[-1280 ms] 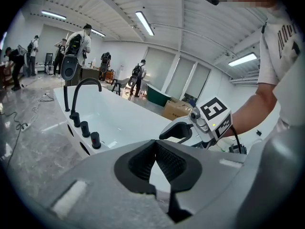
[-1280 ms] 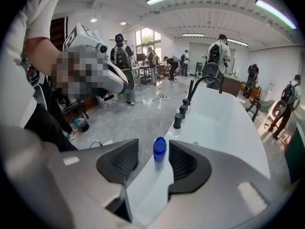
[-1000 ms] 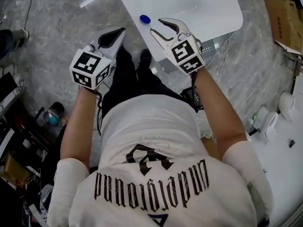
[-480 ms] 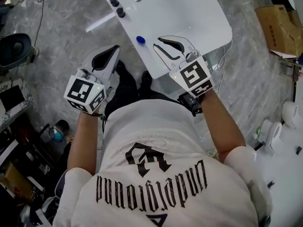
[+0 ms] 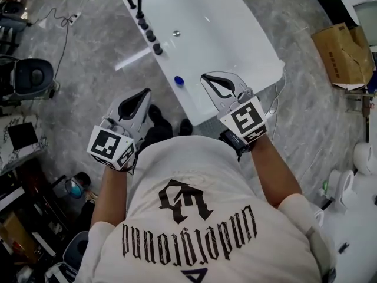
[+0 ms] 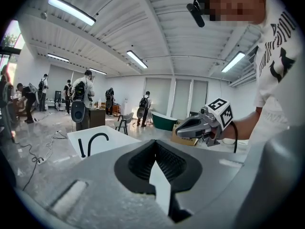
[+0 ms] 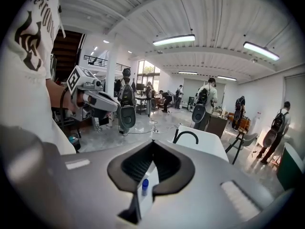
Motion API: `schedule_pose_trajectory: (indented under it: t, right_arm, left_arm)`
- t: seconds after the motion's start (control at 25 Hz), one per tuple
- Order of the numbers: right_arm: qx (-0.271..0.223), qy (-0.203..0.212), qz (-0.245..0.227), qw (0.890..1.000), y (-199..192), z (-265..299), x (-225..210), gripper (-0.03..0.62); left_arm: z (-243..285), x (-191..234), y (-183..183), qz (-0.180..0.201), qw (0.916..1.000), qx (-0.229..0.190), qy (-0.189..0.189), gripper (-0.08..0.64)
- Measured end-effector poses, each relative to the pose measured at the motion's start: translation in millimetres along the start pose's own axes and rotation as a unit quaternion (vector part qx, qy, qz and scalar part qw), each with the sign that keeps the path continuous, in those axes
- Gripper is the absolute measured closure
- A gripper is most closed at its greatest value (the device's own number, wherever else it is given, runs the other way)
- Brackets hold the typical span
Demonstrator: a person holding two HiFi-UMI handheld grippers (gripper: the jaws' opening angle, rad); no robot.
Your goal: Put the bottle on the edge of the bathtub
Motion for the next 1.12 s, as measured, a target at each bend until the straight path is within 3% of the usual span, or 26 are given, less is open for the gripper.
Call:
schedule_pose_trajectory:
  t: [0.28,0.56,0.88,1.12]
  right_arm:
    - [-0.029,-0.002,-0.013,0.999,27,-22,9,0.591]
    - [-0.044,0.025,-0.003,0.999,35,-24,29,0.591]
    - [-0.044,0.021,-0.006,0.999,51,-22,65,0.591]
    - [-0.038,0.004,-0.001,0.999,65,-25,124,0.591]
  left_arm:
    - [-9,-16,24,0.013,0.9998,-0.011,0.006,0.552]
    - [-28,-20,29,0.013,0.9994,-0.02,0.023,0.552]
    - [-66,-27,25,0.024,0.9991,-0.032,-0.013,0.552]
    - [-127,-29,18,0.027,0.9984,-0.042,-0.026,0.552]
Point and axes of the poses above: the fingertips, and each gripper's own axes: z forward along the fingers, x to its left, y out of its top, the point moved 4 cm from there along -z, backward along the fingers
